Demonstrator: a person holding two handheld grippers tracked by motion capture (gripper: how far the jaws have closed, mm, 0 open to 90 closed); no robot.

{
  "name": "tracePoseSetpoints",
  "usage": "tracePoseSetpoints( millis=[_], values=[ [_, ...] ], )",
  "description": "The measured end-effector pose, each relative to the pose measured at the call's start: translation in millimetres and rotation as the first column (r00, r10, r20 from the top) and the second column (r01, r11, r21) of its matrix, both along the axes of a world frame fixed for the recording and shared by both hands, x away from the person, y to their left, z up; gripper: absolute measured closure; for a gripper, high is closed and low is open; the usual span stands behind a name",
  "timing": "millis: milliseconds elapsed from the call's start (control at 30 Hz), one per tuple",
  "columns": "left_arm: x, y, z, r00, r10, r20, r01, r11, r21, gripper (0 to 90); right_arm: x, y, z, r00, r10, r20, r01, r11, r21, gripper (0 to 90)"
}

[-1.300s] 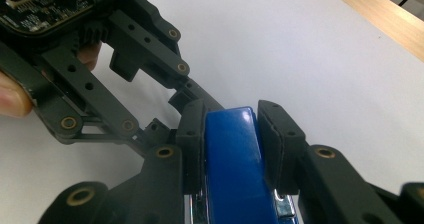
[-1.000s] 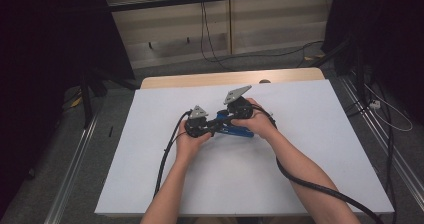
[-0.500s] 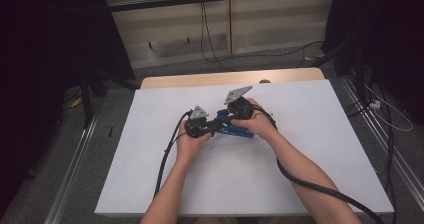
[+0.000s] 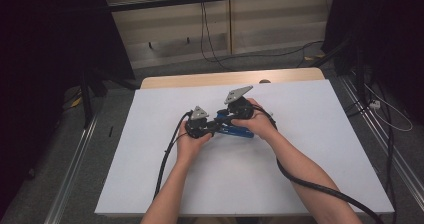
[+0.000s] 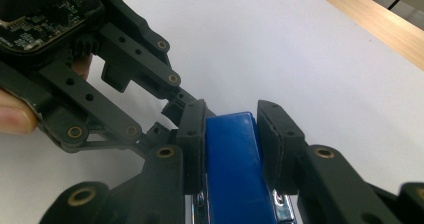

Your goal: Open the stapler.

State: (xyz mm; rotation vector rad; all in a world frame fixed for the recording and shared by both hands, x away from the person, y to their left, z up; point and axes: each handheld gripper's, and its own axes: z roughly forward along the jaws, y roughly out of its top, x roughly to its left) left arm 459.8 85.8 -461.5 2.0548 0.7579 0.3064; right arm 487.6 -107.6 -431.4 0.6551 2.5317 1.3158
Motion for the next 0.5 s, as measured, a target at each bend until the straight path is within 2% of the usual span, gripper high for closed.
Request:
tracePoseSetpoints(
  millis=[33,133,200,233,433,500],
  values=[
    [-0.2,-0.1,0.4,0.9999,0.001,0.013,-0.001,0.9999,0.012,73.5,-0.1,0.1,0.0,1.0,0.002,0.004,-0.002,1.0,-0.001,66.3],
    [-0.6,0.9,0.5,1.0,-0.002,0.003,0.002,1.0,0.008,75.0,-0.6,0.3,1.2,1.0,-0.001,0.003,0.001,1.0,-0.004,66.4],
    [-1.3,0.7,0.3,1.0,0.002,-0.006,-0.002,1.0,0.001,75.9,-0.4,-0.8,1.0,1.0,-0.005,-0.002,0.005,1.0,0.013,66.4],
    [-1.2,0.9,0.7,1.0,0.001,0.004,-0.001,0.9999,0.012,76.0,-0.7,-0.7,1.0,1.0,-0.005,-0.001,0.005,1.0,0.015,66.4],
    [-0.5,2.3,-1.5,0.9999,0.012,-0.012,-0.012,0.9997,-0.023,76.6,0.3,2.5,3.7,0.9999,-0.01,0.014,0.01,1.0,-0.016,66.6],
    [-0.4,1.4,-1.4,0.9998,0.016,-0.011,-0.016,0.9996,-0.024,76.7,2.1,2.2,2.4,0.9999,-0.016,0.006,0.016,1.0,-0.007,66.6]
  ],
)
